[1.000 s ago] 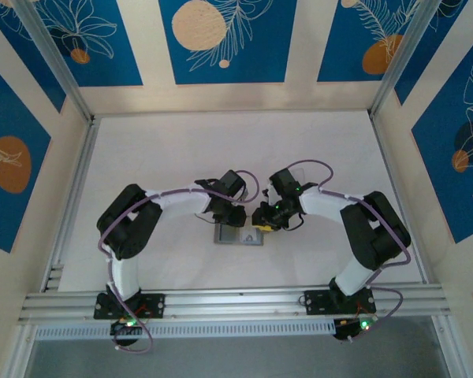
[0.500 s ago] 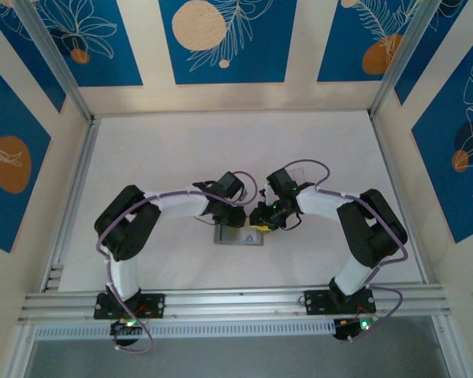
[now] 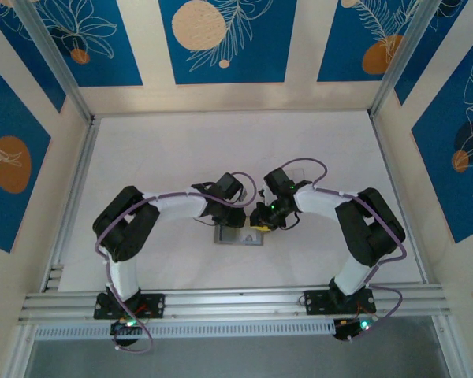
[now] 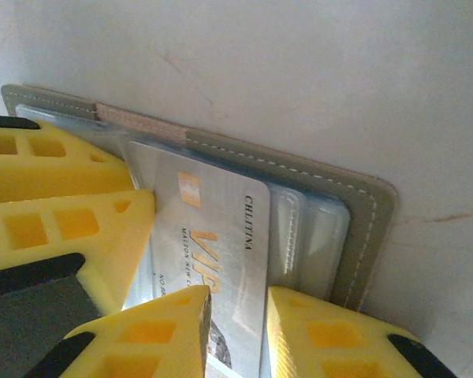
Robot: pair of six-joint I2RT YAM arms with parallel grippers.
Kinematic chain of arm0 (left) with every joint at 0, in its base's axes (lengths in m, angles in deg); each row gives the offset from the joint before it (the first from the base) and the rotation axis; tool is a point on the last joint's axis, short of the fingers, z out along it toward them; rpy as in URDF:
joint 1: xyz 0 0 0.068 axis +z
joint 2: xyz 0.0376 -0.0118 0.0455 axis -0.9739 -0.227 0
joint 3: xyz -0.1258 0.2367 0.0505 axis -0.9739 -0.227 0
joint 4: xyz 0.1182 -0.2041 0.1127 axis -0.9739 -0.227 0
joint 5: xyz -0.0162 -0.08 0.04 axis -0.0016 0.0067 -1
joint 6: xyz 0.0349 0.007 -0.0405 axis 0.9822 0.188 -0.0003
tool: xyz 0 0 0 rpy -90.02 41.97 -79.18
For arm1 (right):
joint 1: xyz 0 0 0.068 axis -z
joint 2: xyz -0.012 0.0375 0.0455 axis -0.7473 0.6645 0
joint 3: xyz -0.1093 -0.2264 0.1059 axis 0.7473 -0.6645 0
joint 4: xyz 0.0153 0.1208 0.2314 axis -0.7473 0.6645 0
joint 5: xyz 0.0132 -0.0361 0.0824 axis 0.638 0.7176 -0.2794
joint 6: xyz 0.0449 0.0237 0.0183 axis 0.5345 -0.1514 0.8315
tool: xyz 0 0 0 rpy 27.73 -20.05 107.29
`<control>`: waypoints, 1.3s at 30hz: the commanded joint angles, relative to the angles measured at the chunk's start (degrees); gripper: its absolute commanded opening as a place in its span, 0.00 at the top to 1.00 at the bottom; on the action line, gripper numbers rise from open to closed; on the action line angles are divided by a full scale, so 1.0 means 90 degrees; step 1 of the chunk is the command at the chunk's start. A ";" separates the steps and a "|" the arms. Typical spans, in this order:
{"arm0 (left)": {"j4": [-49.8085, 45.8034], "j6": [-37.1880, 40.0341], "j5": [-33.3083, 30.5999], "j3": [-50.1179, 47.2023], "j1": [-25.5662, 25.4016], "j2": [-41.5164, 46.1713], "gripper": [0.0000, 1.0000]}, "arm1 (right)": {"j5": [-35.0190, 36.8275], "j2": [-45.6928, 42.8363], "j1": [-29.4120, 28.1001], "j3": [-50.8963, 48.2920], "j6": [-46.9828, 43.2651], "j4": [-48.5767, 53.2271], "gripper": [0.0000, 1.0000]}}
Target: Put the credit cards into the card holder
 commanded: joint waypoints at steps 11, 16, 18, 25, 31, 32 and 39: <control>-0.0403 -0.0035 -0.0393 -0.0603 -0.0043 -0.0779 0.81 | 0.0198 0.0479 -0.0428 0.0403 -0.0042 0.0380 0.74; -0.0251 -0.0101 -0.0300 -0.0739 -0.0055 -0.0839 0.81 | -0.0295 0.0276 -0.0238 0.0225 0.0157 -0.0037 0.72; -0.0207 -0.0117 -0.0279 -0.0796 -0.0055 -0.0851 0.81 | -0.0697 0.0145 -0.0039 0.0057 0.0360 -0.0458 0.71; -0.0008 -0.0221 -0.0159 -0.0948 -0.0049 -0.0890 0.81 | -0.1307 0.0092 0.0124 0.0014 0.0688 -0.1094 0.70; 0.0097 -0.0287 -0.0061 -0.1006 -0.0054 -0.0882 0.81 | -0.1609 -0.0083 0.0207 -0.0194 0.0922 -0.1539 0.70; 0.0114 -0.0304 -0.0034 -0.1006 -0.0057 -0.0860 0.81 | -0.1669 -0.0137 0.0240 -0.0245 0.0964 -0.1624 0.70; 0.0113 -0.0347 0.0082 -0.0956 -0.0043 -0.0718 0.81 | -0.1620 -0.0349 0.0277 -0.0451 0.1080 -0.1914 0.70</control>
